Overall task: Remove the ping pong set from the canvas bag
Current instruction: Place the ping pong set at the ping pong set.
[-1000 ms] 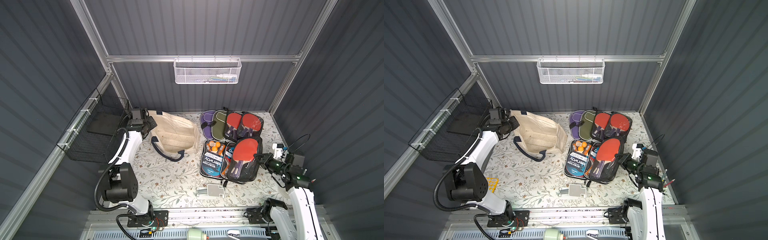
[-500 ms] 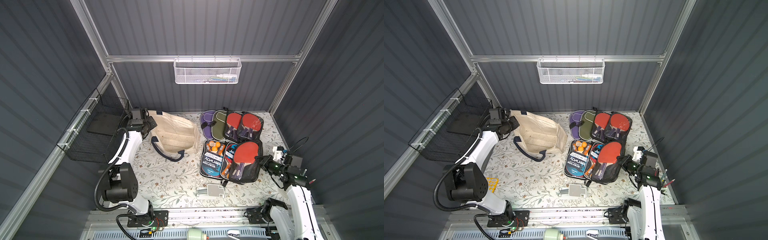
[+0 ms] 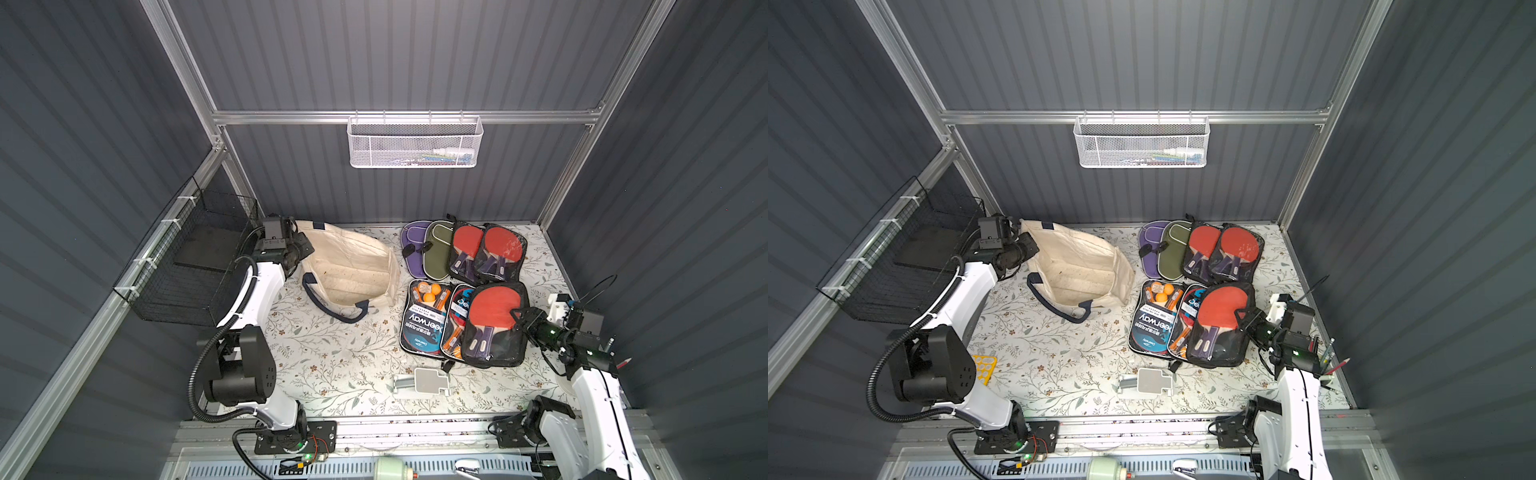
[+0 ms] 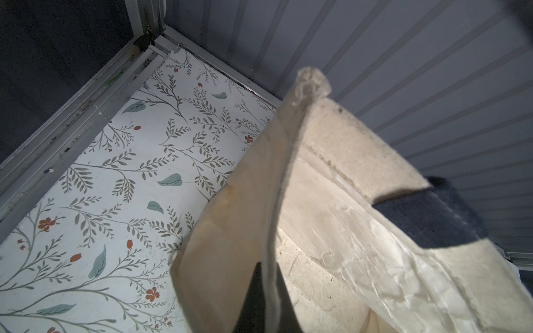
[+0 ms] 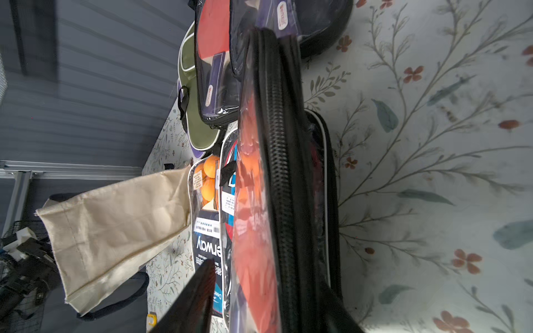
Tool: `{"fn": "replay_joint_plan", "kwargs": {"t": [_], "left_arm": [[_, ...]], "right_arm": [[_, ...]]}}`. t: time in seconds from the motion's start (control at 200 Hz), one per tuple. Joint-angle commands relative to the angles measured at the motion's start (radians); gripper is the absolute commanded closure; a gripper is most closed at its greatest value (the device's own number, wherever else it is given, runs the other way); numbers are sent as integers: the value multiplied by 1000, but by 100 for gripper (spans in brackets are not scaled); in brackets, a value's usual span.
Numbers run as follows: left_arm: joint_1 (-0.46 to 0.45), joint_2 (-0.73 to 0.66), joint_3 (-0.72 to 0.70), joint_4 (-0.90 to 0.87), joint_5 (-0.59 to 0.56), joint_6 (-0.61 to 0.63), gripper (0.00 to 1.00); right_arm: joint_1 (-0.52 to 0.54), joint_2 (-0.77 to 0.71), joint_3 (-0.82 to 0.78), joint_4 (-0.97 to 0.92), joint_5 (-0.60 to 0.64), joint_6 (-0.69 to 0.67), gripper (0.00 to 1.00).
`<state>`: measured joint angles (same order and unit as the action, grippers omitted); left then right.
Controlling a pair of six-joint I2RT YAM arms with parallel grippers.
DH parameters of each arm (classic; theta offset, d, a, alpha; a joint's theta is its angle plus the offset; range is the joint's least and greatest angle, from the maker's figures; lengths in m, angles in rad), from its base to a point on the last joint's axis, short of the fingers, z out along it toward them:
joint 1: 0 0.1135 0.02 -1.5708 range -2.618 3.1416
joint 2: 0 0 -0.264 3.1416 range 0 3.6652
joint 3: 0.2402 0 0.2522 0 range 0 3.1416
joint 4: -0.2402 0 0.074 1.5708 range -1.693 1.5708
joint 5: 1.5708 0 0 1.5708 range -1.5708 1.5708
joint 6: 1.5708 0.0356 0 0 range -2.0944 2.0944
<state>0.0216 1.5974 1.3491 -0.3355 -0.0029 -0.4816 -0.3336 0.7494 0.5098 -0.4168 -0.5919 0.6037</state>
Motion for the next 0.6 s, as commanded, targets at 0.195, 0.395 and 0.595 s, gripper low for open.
{"fn": "replay_joint_plan", "kwargs": {"t": [0.195,0.395,0.595], "left_arm": [[9,-4,13,24,-1,6,100],[9,-11,14,21,-2,6,100],[9,-13,16,18,0,5,100]], "right_arm": [[-5,40,-28,98,74,-16,41],[-4,88,-53,134,106,-21,40],[-4,111,-62,127,162,-41,39]]}}
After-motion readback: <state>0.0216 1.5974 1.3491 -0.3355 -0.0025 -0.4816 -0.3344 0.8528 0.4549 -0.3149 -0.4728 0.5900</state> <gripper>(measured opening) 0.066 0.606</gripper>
